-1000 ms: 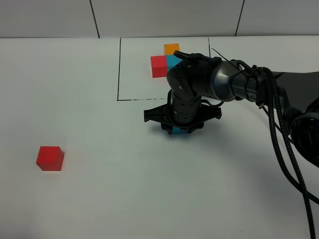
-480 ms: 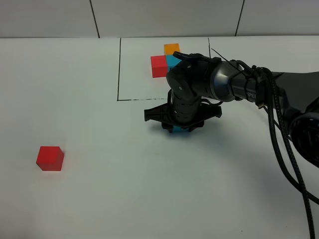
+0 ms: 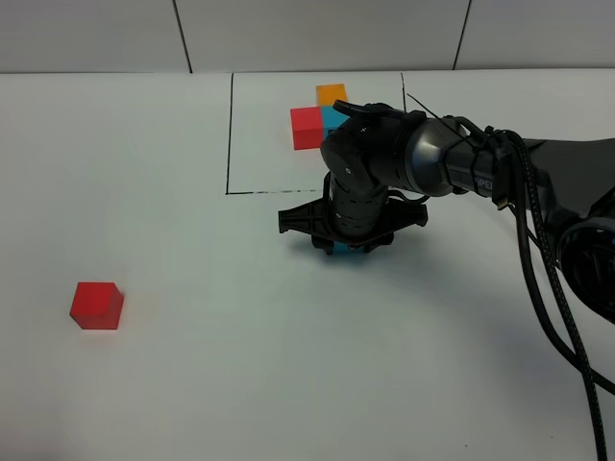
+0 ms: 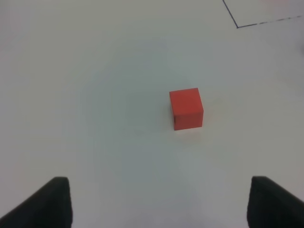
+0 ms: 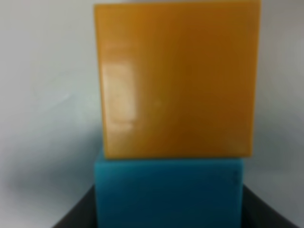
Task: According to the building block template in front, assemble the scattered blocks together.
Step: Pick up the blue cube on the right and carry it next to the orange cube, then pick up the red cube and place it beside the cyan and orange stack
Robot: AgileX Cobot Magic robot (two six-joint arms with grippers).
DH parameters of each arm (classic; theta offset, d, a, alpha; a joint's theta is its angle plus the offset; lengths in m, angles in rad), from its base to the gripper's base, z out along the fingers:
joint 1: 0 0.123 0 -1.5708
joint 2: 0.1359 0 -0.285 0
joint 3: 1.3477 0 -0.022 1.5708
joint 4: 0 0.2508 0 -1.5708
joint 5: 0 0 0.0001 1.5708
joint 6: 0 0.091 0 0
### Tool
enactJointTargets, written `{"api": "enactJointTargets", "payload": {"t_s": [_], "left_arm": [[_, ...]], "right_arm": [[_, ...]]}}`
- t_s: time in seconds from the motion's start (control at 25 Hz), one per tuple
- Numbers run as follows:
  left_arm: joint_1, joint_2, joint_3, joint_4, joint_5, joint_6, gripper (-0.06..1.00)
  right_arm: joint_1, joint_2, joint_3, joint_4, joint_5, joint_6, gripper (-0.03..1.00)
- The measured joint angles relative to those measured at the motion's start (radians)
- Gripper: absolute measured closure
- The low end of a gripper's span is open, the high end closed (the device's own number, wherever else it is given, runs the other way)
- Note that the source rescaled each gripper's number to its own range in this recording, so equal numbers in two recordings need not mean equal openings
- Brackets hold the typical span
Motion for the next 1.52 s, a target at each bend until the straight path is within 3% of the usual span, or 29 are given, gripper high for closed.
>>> {"api": "enactJointTargets", "payload": {"t_s": [0.96,1.04,1.36,1.52], "left_arm": [[0.000,0.000,0.000,0.000,0.000,0.000,0.24],[0.000,0.000,0.000,0.000,0.000,0.000,0.24],[0.000,0.000,0.000,0.000,0.000,0.000,0.24],[0.000,0.000,0.000,0.000,0.000,0.000,0.24]], "right_arm": [[-0.002,0.012,-0.052,0.041,0.090,-0.013,0.94],[-0.002,0.012,-0.052,0.042,0.102,-0.020,0.84],[-0.002,-0.037,-0.052,0.018,0.090,-0.033,0.13],[-0.002,-0.058,-0.052,0.016,0.099,-0.084,-0.01]]}}
